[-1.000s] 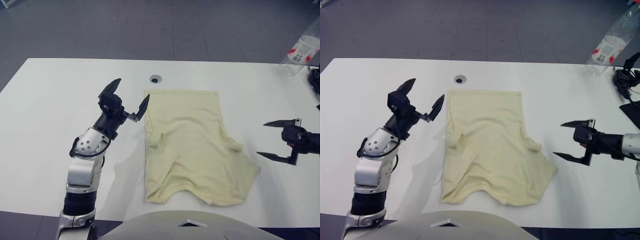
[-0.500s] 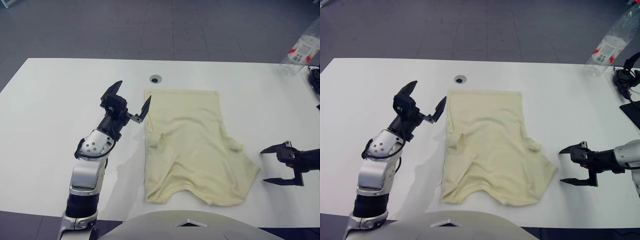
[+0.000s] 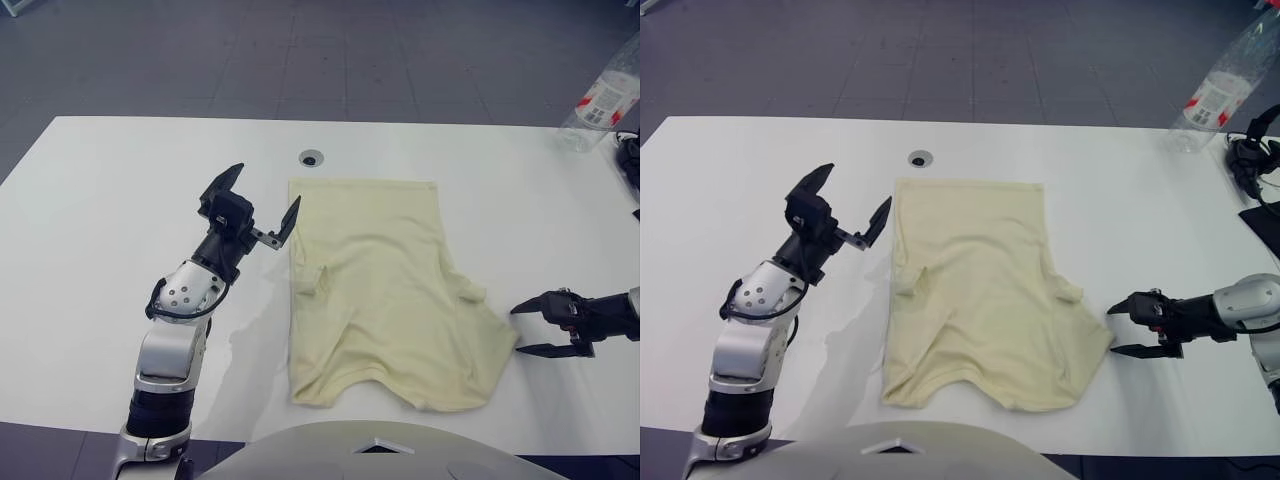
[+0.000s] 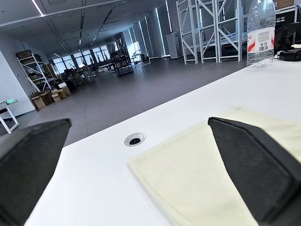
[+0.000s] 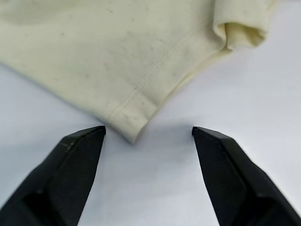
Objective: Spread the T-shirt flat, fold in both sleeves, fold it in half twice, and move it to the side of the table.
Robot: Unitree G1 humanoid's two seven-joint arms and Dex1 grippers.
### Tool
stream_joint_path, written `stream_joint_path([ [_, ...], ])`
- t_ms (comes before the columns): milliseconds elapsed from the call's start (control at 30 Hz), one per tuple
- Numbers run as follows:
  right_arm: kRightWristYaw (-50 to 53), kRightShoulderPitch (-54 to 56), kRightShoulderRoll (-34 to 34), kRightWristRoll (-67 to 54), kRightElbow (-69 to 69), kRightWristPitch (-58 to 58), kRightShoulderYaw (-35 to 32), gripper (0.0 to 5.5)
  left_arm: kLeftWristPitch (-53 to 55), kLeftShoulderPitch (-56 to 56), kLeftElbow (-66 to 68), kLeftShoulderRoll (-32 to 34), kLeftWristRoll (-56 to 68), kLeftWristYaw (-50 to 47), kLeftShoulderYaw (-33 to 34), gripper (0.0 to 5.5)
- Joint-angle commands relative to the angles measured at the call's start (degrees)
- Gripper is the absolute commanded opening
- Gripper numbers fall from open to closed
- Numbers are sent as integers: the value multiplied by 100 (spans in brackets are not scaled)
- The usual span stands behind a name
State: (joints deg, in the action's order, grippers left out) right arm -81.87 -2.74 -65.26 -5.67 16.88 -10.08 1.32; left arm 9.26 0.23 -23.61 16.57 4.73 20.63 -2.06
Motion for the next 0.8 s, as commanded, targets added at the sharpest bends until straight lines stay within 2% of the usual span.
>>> stream_joint_path([
  [33, 19, -33, 42, 121, 60, -4, 145, 274, 16, 70, -124, 59, 1, 45, -41, 540],
  [600, -155, -110, -80, 13, 36, -121, 105, 0, 2, 16, -75, 103, 31, 116, 5, 540],
  [800, -201, 27, -99, -11, 83, -146, 81, 0, -22, 5, -42, 105, 34, 132, 47, 540],
])
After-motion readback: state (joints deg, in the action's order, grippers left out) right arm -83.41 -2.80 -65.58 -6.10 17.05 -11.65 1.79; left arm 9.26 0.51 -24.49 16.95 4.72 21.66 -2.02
